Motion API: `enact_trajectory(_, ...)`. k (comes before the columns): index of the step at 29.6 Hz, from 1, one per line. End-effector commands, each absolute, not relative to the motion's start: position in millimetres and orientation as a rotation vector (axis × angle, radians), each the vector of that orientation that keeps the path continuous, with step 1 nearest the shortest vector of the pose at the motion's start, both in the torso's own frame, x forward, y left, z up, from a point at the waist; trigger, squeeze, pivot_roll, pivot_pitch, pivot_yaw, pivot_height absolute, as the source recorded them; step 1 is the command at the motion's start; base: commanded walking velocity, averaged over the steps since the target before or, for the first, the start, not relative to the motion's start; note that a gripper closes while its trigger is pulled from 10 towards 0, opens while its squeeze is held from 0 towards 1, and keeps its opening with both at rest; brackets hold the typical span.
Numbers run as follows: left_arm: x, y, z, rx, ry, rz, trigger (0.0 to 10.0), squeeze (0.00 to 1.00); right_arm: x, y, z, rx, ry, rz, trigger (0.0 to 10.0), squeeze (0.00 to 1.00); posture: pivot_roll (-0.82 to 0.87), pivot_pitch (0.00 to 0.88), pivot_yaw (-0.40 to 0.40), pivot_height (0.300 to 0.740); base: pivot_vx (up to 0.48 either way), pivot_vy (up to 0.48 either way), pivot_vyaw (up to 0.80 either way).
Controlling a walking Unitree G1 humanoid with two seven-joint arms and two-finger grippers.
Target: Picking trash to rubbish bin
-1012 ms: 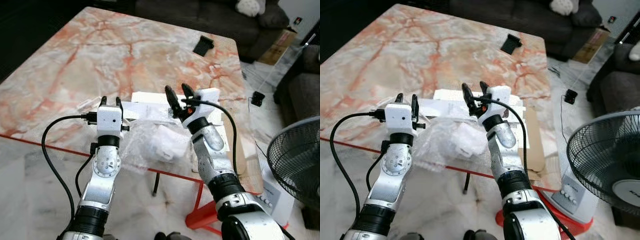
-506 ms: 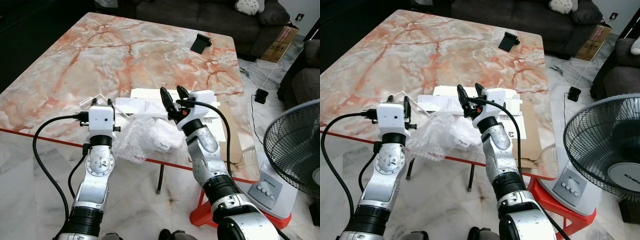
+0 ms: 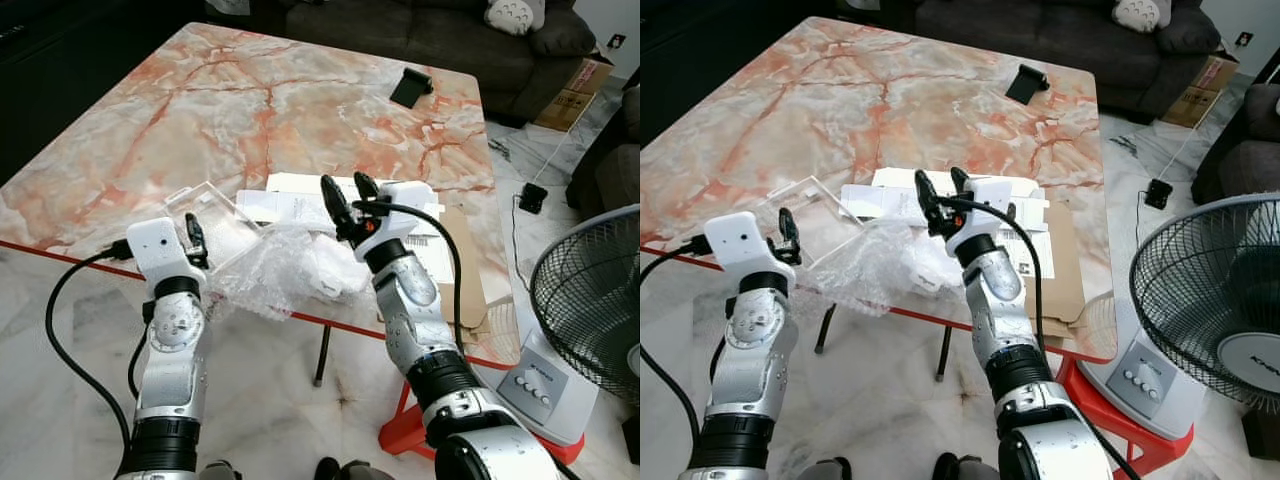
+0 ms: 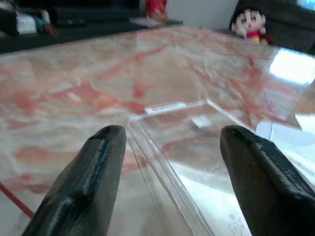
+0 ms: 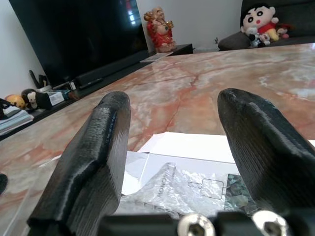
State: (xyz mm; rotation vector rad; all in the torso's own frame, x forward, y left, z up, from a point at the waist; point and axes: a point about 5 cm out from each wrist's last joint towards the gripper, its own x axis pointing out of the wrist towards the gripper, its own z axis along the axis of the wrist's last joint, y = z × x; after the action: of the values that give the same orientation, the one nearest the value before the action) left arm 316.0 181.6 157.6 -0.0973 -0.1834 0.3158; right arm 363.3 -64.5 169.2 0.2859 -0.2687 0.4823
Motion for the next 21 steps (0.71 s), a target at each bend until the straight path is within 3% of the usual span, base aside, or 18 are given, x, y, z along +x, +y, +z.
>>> enact_trajectory(1, 321, 173, 148, -0.081, -0.100, 0.260, 10.0, 1.00, 363, -68, 167, 0.282, -0.265, 0.471, 10.0, 0.00, 0.12, 0.192, -0.125, 0.740, 0.000, 0.000, 0.00)
enact_trajectory(2, 322, 170, 148, -0.085, -0.094, 0.246, 10.0, 0.05, 363, -69, 168, 0.281, -0.267, 0.469, 10.0, 0.00, 0.12, 0.191, -0.125, 0.740, 0.000, 0.000, 0.00)
enact_trajectory(3, 323, 166, 149, -0.104, -0.092, 0.230, 10.0, 0.00, 364, -70, 168, 0.281, -0.270, 0.465, 10.0, 0.00, 0.12, 0.193, -0.125, 0.740, 0.000, 0.000, 0.00)
enact_trajectory(14, 327, 150, 160, -0.160, -0.092, 0.205, 10.0, 0.00, 364, -72, 169, 0.277, -0.277, 0.463, 10.0, 0.00, 0.11, 0.188, -0.127, 0.740, 0.000, 0.000, 0.00)
enact_trajectory(21, 320, 153, 181, -0.199, -0.187, 0.228, 10.0, 0.00, 366, -76, 171, 0.272, -0.283, 0.459, 10.0, 0.00, 0.11, 0.176, -0.126, 0.740, 0.000, 0.000, 0.00)
